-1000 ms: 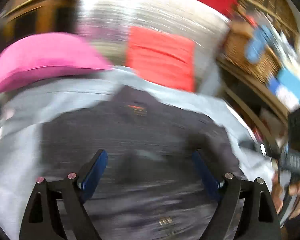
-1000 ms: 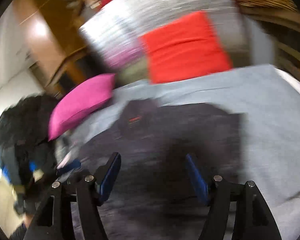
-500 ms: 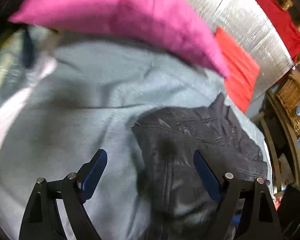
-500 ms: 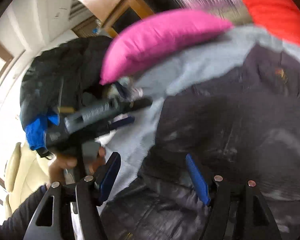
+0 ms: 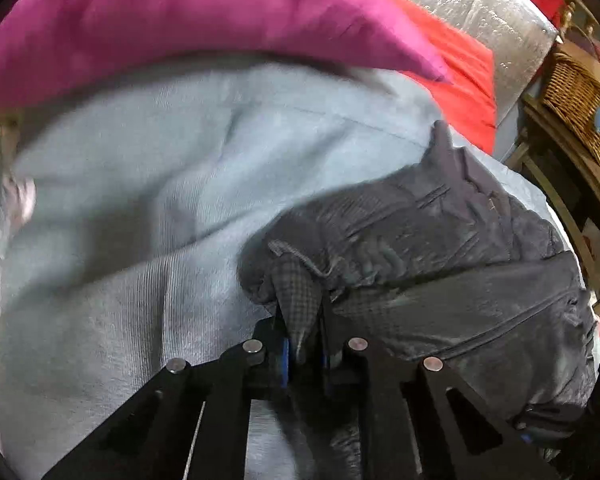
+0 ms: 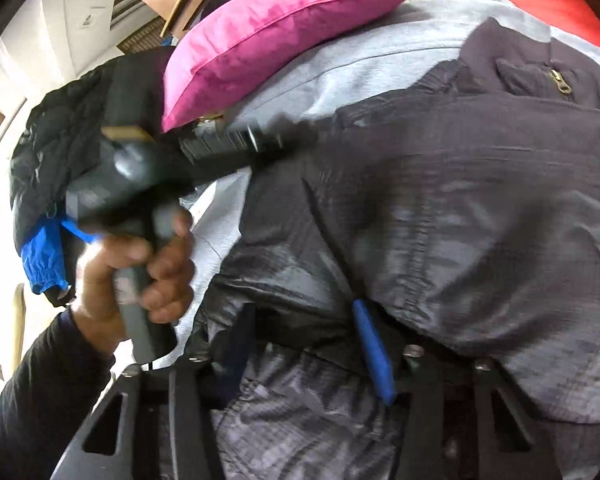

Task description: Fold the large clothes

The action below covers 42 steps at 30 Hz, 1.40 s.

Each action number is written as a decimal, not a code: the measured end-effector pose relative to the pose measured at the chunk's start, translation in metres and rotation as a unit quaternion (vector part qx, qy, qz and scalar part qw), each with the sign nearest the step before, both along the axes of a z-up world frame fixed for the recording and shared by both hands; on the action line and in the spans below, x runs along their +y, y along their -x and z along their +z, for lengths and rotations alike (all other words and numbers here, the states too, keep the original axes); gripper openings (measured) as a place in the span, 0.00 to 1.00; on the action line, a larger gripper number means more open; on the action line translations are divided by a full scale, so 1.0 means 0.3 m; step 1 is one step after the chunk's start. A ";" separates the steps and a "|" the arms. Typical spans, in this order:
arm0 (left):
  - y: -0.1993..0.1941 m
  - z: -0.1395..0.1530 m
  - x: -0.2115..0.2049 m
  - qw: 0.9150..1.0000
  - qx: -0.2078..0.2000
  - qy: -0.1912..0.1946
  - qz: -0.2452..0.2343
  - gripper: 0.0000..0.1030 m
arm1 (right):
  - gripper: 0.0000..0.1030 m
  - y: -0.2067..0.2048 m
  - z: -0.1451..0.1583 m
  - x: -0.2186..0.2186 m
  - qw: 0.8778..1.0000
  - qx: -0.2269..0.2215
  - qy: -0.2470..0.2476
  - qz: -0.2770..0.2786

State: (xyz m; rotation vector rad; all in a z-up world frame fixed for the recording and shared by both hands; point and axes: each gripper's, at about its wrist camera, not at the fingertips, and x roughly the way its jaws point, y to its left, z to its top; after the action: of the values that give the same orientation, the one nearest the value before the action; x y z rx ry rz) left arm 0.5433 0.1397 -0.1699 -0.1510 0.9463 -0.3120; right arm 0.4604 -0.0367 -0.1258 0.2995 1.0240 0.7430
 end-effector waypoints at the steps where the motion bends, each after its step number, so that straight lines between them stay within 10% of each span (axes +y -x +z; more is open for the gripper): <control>1: 0.000 0.000 0.004 1.000 -0.002 0.007 0.004 0.15 | 0.36 -0.003 -0.009 -0.011 1.000 0.002 -0.001 -0.005; 4: 0.000 0.004 0.008 1.000 0.005 0.010 0.026 0.23 | 0.35 -0.008 -0.014 -0.034 1.000 0.013 -0.020 -0.008; 8: 0.050 0.082 0.043 0.996 -0.021 -0.009 0.084 0.59 | 0.37 0.004 0.005 -0.034 1.000 0.008 -0.022 -0.013; 10: 0.113 0.152 0.074 0.992 -0.050 -0.023 0.112 0.63 | 0.60 0.022 0.055 -0.051 1.000 0.011 -0.023 -0.012; 16: 0.336 0.282 0.027 0.990 -0.104 -0.040 0.092 0.63 | 0.71 0.072 0.188 -0.364 0.994 -0.016 -0.021 -0.107; 21: 0.396 0.168 -0.170 0.994 -0.054 -0.091 0.039 0.63 | 0.71 0.055 0.084 -0.658 0.972 0.037 0.018 -0.233; 23: 0.363 0.066 -0.194 0.990 -0.003 -0.130 0.050 0.65 | 0.71 0.045 0.046 -0.710 0.970 0.059 -0.008 -0.234; 30: 0.455 0.186 -0.173 0.987 -0.082 -0.122 0.070 0.65 | 0.77 0.034 0.205 -0.826 0.970 -0.012 -0.001 -0.244; 34: 0.380 0.054 -0.165 0.989 -0.004 -0.124 0.081 0.68 | 0.78 -0.048 0.049 -0.928 0.962 0.043 0.015 -0.271; 39: 0.442 0.162 -0.134 0.986 -0.063 -0.114 0.101 0.68 | 0.78 -0.013 0.170 -0.936 0.969 -0.011 -0.016 -0.247; 42: 0.404 0.105 -0.127 0.983 -0.033 -0.145 0.106 0.69 | 0.83 -0.032 0.165 -0.969 0.962 -0.022 0.005 -0.272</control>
State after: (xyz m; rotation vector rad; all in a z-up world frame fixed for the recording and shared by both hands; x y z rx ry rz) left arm 0.4221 0.1017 -0.1383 0.0261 0.8911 0.0188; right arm 0.4701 -0.3274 -0.0764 0.5272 0.8456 0.2436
